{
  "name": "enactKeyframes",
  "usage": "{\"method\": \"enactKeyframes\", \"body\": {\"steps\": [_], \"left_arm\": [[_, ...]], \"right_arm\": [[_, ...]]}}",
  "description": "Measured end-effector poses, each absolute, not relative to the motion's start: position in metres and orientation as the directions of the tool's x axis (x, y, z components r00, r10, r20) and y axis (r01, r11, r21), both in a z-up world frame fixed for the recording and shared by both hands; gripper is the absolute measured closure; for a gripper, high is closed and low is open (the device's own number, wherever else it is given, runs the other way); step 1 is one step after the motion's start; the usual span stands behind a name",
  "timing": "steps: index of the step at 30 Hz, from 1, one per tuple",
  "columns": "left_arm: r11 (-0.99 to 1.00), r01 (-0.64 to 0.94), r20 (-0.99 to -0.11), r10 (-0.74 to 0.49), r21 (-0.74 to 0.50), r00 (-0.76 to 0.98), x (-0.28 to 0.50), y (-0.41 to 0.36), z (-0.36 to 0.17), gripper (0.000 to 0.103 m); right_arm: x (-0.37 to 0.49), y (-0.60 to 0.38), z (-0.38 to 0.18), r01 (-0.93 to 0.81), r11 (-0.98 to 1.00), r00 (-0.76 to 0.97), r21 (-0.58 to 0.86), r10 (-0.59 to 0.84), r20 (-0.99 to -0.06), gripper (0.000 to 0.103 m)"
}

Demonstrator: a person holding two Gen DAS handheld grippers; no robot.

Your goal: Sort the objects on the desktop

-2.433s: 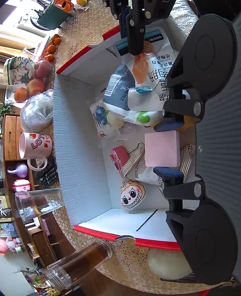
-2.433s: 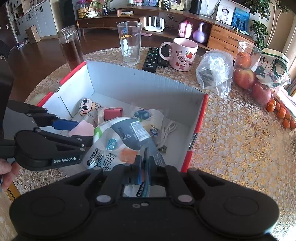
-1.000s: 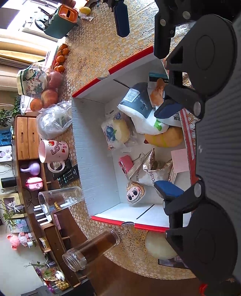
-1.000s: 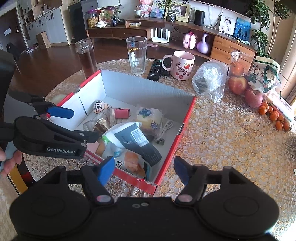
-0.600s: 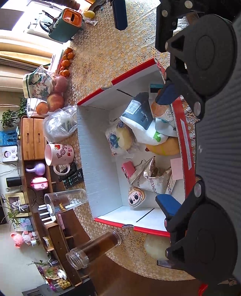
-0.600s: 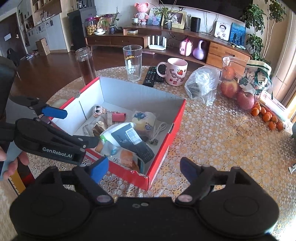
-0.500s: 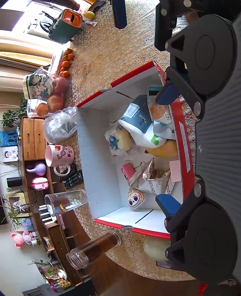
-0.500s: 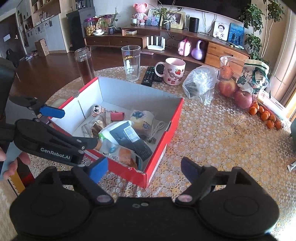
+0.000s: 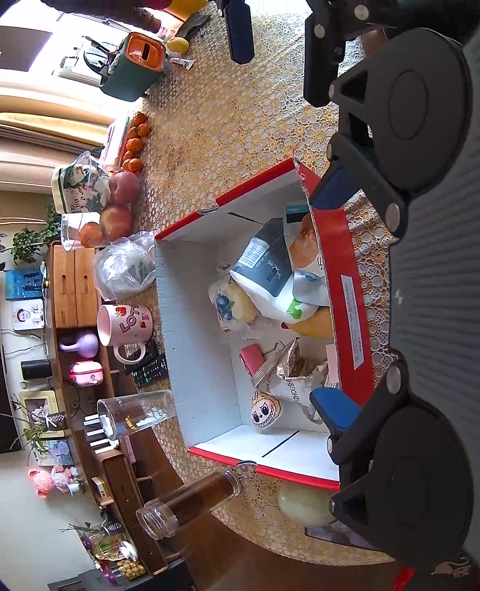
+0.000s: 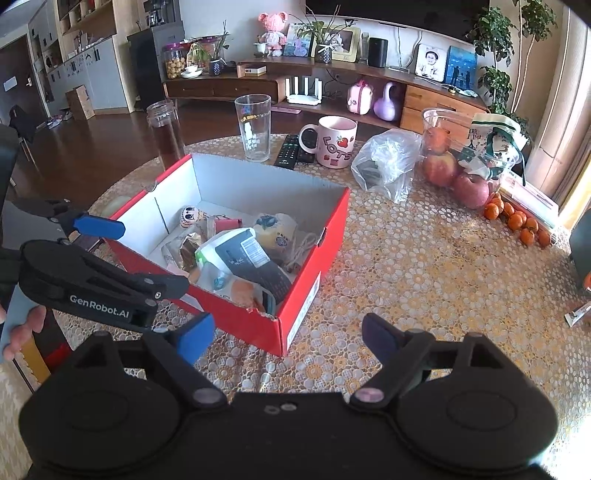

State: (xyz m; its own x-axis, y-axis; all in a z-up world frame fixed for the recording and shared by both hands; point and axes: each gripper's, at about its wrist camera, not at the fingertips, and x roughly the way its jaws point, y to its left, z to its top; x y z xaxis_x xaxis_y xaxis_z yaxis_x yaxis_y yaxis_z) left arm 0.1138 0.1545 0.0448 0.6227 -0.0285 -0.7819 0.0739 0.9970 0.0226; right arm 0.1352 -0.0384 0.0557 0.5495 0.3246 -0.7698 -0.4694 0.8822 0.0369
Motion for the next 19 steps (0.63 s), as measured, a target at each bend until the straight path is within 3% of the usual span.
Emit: {"method": "enactKeyframes", "body": {"steps": [7, 19], "left_arm": [[0.987, 0.086, -0.734, 0.04, 0.134, 0.678, 0.099, 0.14, 0.048, 0.0], [0.994, 0.072, -0.74, 0.015, 0.086, 0.673, 0.1, 0.138, 0.044, 0.0]], "right_arm": [[0.127, -0.047, 0.055, -0.468, 0.883, 0.559, 0.031, 0.323, -0.764, 0.016], [0.127, -0.06, 0.048, -0.446, 0.894, 0.556, 0.043, 0.315, -0.769, 0.015]]}}
